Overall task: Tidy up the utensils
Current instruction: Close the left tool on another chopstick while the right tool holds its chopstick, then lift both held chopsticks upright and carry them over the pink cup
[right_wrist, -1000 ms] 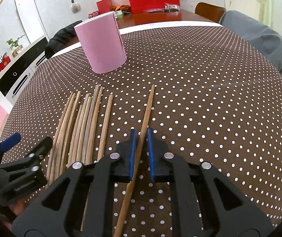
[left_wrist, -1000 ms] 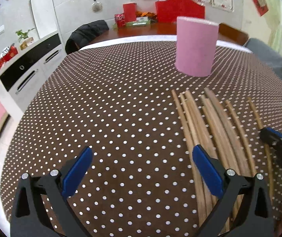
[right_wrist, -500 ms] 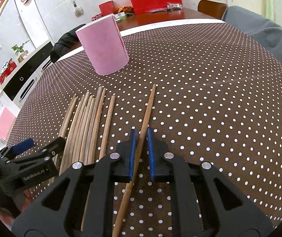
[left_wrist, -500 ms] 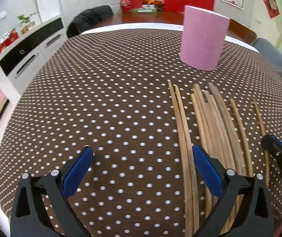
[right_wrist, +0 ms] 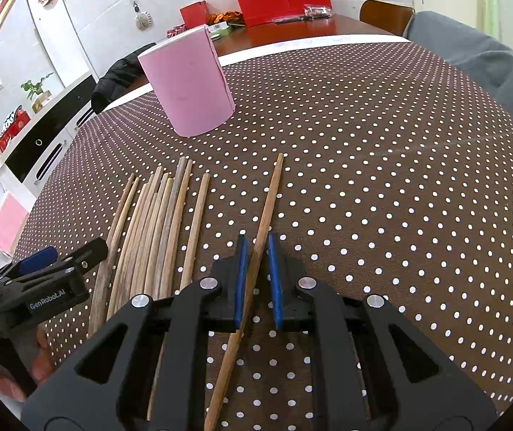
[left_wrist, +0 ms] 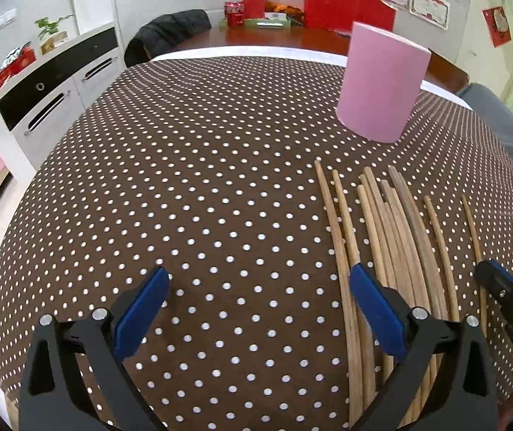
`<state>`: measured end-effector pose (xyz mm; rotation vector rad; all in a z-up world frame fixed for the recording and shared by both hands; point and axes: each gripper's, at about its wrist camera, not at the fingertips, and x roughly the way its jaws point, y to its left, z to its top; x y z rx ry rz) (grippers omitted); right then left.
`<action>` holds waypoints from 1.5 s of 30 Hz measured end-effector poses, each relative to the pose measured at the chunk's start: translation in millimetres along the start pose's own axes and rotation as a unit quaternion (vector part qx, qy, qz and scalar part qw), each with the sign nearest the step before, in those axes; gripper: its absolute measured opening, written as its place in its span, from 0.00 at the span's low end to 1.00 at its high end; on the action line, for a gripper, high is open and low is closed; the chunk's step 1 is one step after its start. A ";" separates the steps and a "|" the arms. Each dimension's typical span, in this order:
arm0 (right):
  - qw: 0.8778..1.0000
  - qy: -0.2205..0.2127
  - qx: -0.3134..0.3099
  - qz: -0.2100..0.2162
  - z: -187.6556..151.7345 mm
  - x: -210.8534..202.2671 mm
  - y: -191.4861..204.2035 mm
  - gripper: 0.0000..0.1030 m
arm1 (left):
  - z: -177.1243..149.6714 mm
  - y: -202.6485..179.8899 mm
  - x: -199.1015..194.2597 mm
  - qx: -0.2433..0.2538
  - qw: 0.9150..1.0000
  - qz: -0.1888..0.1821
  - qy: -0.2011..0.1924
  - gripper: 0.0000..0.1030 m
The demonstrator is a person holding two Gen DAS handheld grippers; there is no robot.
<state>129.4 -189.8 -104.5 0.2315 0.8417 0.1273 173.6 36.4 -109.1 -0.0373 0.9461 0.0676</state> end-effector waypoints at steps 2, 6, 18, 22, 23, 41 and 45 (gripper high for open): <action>1.000 0.000 -0.001 -0.001 -0.2 0.2 0.9 0.12 | 2.2 -3.7 3.5 0.015 1.000 0.014 -0.001 0.96; 1.000 0.000 0.001 0.000 0.3 0.5 1.5 0.12 | 4.7 -0.1 4.4 -0.002 1.000 0.012 -0.001 0.95; 0.999 -0.034 -0.001 0.012 2.2 -15.0 2.8 0.06 | 3.7 33.8 -8.2 -0.069 0.993 -0.080 -0.052 0.06; 0.998 -0.060 -0.003 0.032 7.9 -36.9 6.5 0.06 | -1.8 28.1 -32.1 -0.061 0.988 -0.102 -0.098 0.06; 0.997 -0.071 -0.010 0.027 9.8 -43.5 8.2 0.06 | -3.0 28.6 -39.1 -0.059 0.987 -0.107 -0.109 0.05; 0.968 -0.243 -0.053 0.014 61.8 -128.1 30.6 0.06 | 30.8 -1.4 -142.4 -0.038 0.942 -0.123 -0.309 0.06; 0.964 -0.259 -0.057 0.022 85.4 -134.5 38.6 0.06 | 48.5 -13.3 -154.9 -0.025 0.932 -0.118 -0.342 0.06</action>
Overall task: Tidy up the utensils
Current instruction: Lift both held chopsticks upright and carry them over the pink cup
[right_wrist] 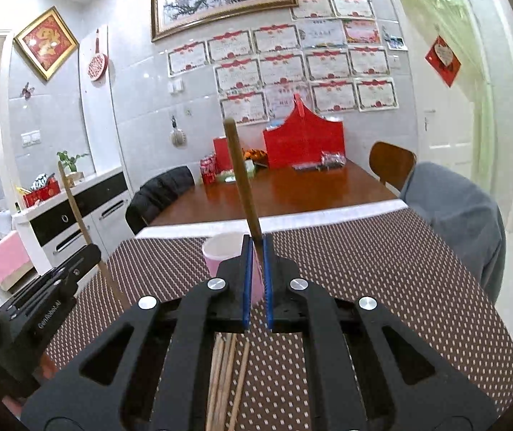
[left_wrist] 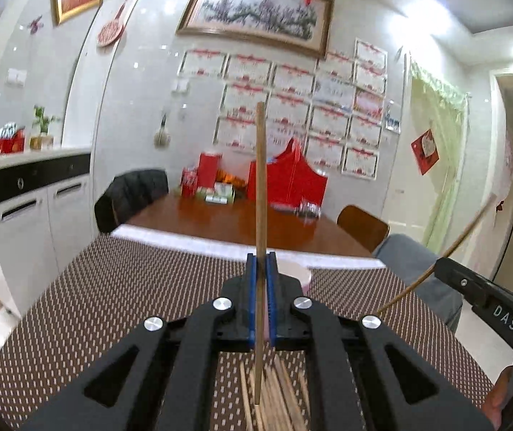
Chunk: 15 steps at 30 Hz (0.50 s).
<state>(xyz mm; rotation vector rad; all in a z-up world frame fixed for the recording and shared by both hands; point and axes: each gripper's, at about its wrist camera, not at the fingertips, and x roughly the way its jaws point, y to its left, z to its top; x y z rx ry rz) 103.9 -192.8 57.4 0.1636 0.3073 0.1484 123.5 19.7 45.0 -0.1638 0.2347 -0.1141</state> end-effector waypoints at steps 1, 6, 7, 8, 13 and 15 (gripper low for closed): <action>1.000 -0.001 -0.001 0.003 5.0 2.0 0.0 0.06 | 6.6 -3.4 2.0 0.004 1.000 -0.009 -0.010 0.06; 1.000 -0.018 -0.003 0.000 31.1 10.4 4.4 0.06 | 31.4 -15.5 13.5 0.016 0.998 -0.015 -0.058 0.06; 1.000 -0.019 -0.001 0.003 34.6 13.1 4.8 0.06 | 37.3 -18.8 18.2 0.016 0.998 -0.018 -0.064 0.06; 1.000 -0.018 0.001 0.008 39.0 16.6 5.8 0.05 | 41.7 -21.4 22.3 0.016 0.997 -0.020 -0.069 0.06; 1.000 0.000 -0.025 0.012 50.8 39.5 11.4 0.05 | 52.5 -31.0 39.9 0.023 0.997 -0.019 -0.073 0.06; 0.999 0.032 -0.030 0.005 45.0 56.3 3.4 0.12 | 49.8 -30.4 43.6 0.028 0.997 -0.024 -0.066 0.06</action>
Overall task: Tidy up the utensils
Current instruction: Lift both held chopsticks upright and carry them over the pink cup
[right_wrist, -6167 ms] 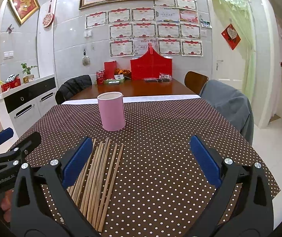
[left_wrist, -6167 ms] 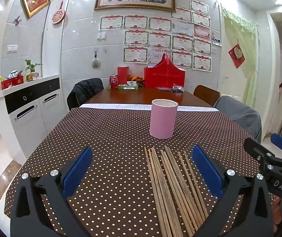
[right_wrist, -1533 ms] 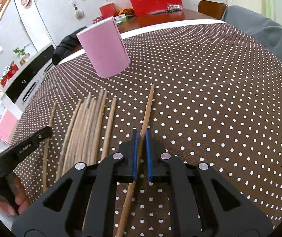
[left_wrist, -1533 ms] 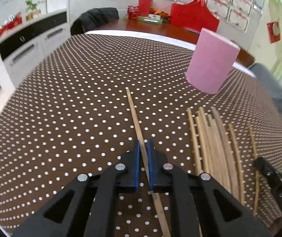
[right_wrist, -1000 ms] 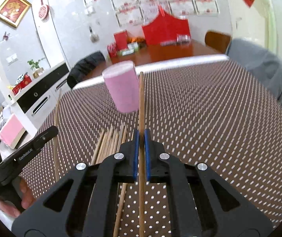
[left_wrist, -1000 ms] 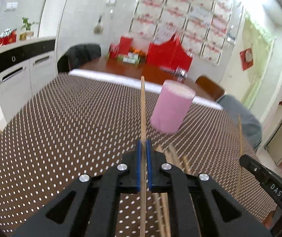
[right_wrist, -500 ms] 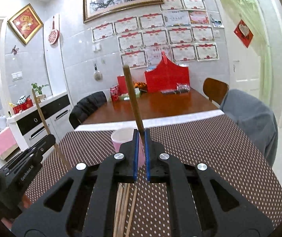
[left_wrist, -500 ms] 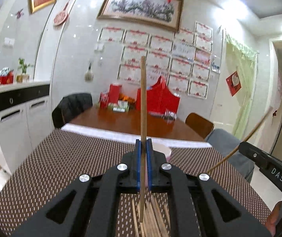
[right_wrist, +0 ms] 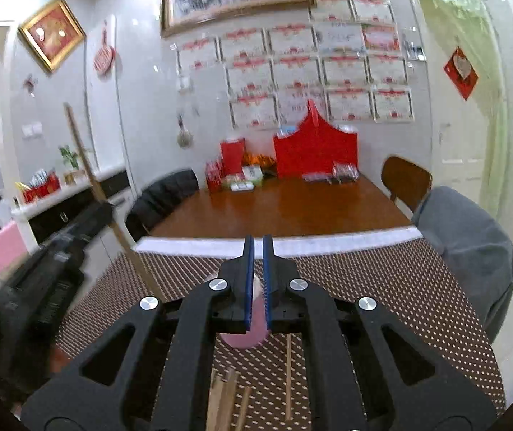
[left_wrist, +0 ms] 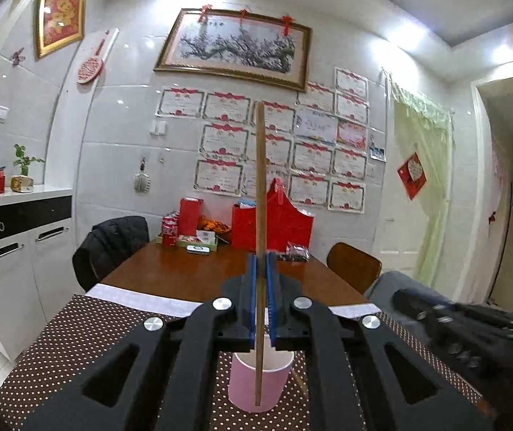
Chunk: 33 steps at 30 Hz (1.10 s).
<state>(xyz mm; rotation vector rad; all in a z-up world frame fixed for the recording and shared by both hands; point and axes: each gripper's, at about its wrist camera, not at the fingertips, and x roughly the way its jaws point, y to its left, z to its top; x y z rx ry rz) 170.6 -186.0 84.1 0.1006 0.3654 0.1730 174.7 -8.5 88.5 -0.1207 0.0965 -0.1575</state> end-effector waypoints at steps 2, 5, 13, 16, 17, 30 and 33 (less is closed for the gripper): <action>0.999 0.042 0.000 -0.011 -5.9 20.2 -10.0 0.85 | -5.8 1.2 4.4 0.009 1.000 0.007 0.015 0.06; 0.996 0.074 0.017 -0.039 -21.7 53.6 -31.6 0.88 | -14.1 9.0 14.9 -0.001 0.998 0.008 0.055 0.06; 0.969 0.240 -0.009 -0.055 -82.2 156.6 -56.1 0.88 | -36.8 35.0 54.6 -0.012 0.985 0.000 0.174 0.05; 0.961 0.268 -0.025 -0.061 -99.8 176.9 -53.9 0.80 | -51.0 43.4 69.5 -0.014 0.977 0.000 0.213 0.05; 0.958 0.277 -0.035 -0.064 -105.5 183.4 -51.4 0.68 | -55.1 45.6 73.7 -0.013 0.975 0.003 0.222 0.05; 0.975 0.210 0.044 -0.051 -89.1 159.0 -67.1 0.05 | -45.6 56.5 81.5 -0.012 0.974 0.009 0.224 0.06; 0.986 0.150 0.061 -0.037 -61.2 129.7 -63.0 0.05 | -33.5 47.0 78.6 -0.003 0.978 0.008 0.210 0.06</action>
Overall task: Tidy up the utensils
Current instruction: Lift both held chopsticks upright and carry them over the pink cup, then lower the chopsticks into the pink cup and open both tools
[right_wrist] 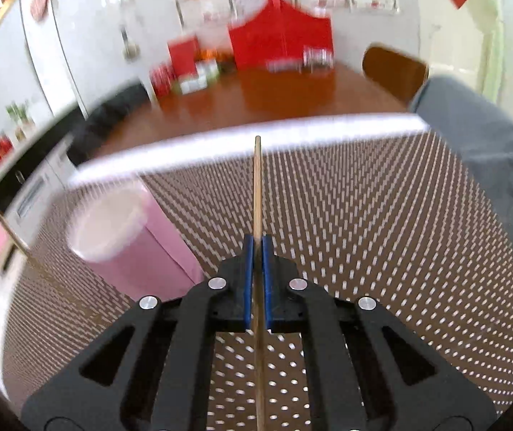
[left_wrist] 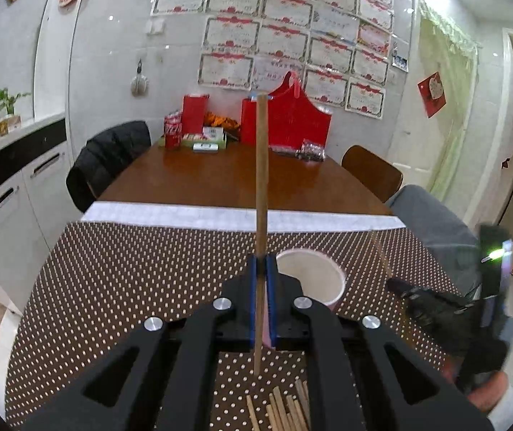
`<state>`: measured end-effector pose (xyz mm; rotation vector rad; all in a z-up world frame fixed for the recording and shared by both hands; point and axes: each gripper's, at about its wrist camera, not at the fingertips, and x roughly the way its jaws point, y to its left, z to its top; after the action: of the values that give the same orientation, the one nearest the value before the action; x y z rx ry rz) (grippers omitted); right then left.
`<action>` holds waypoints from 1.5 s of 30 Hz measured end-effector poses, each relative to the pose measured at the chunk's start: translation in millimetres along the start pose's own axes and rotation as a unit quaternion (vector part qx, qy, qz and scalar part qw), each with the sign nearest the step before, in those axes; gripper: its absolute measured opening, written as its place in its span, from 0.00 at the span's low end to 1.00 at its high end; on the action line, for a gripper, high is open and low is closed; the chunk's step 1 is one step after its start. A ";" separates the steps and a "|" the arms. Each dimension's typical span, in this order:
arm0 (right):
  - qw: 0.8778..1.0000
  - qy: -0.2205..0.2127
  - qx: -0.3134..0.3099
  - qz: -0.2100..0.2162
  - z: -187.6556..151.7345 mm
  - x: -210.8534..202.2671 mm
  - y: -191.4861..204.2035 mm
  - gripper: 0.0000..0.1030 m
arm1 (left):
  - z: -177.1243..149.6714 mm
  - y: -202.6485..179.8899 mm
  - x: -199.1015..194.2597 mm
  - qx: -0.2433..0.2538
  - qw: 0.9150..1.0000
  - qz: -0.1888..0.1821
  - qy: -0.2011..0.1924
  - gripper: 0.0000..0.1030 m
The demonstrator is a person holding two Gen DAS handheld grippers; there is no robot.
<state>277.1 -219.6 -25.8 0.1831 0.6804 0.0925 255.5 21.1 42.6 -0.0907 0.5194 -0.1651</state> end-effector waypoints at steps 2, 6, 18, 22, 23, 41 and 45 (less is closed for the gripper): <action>0.999 -0.043 0.005 0.015 9.9 -21.9 5.7 0.05 | 7.5 -6.4 -4.9 0.006 1.000 -0.002 -0.009 0.06; 0.991 -0.118 0.007 0.061 28.2 -53.4 23.4 0.05 | 24.2 -16.8 -15.3 0.011 1.000 -0.011 -0.026 0.06; 0.947 -0.273 0.067 0.158 70.5 -77.2 28.8 0.05 | 76.0 -37.1 -30.5 0.018 0.997 -0.021 -0.067 0.06; 0.941 -0.295 0.062 0.153 79.9 -61.7 33.0 0.05 | 85.1 -37.4 -16.2 0.019 0.998 -0.013 -0.061 0.06; 0.943 -0.292 0.057 0.149 82.7 -52.2 35.6 0.05 | 86.8 -36.0 -8.5 0.016 0.998 -0.008 -0.053 0.06; 0.955 -0.257 0.006 0.150 69.3 12.3 54.3 0.05 | 60.0 -19.7 57.2 0.006 1.000 -0.016 0.022 0.06; 0.960 -0.241 -0.011 0.140 60.2 14.2 57.8 0.05 | 53.2 -20.7 62.2 0.007 0.999 -0.018 0.036 0.06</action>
<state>324.7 -169.2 22.7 0.2689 0.1623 0.3156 332.5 -8.0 61.0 -0.0802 0.5894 -0.2073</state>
